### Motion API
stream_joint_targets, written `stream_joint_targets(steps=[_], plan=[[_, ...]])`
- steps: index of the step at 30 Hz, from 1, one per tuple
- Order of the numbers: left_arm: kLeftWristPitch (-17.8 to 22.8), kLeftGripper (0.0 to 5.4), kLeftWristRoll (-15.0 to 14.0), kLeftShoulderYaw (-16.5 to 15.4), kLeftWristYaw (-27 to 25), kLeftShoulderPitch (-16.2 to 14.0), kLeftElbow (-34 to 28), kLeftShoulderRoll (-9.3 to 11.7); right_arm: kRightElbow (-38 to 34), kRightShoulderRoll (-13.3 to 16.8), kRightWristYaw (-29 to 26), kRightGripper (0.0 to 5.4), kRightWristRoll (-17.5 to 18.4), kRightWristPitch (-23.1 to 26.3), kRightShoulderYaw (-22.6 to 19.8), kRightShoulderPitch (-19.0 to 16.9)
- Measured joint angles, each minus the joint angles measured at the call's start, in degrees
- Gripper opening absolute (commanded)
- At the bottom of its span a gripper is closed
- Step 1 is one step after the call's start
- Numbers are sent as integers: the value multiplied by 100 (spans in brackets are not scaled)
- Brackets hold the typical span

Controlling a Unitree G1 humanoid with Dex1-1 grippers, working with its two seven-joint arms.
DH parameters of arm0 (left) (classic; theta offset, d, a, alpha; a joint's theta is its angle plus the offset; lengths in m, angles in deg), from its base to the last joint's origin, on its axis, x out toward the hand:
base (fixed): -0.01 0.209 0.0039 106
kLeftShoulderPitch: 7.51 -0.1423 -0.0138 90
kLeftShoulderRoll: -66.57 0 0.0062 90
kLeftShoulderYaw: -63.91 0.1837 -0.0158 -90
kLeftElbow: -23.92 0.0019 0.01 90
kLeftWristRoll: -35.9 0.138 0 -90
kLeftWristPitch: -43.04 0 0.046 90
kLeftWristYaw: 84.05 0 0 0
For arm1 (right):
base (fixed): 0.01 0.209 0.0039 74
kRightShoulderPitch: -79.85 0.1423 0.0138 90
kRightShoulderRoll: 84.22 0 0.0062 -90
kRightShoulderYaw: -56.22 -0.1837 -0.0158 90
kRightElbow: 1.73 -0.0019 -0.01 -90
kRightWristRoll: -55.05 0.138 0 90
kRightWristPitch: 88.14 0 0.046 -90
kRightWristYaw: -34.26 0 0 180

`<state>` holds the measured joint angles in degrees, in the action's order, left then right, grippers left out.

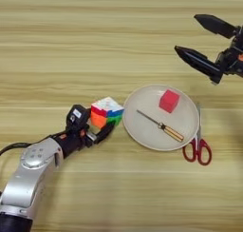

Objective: Move the objects on the table

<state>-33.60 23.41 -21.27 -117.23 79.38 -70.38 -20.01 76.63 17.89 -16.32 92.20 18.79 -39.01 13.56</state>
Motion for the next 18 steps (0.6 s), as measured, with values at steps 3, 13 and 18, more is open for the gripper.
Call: stream_joint_targets(steps=[3, 13, 18], plan=[[0, 447, 0, 0, 0, 0, 0, 0, 0, 0, -1, 540, 0, 0, 0, 0], [-1, 530, 0, 0, -3, 0, -5, 0, 0, 0, -5, 540, 0, -1, 2, -1], [-3, 538, -11, 2, -32, -2, -54, 0, 0, 0, -6, 540, 0, -2, 2, -1]])
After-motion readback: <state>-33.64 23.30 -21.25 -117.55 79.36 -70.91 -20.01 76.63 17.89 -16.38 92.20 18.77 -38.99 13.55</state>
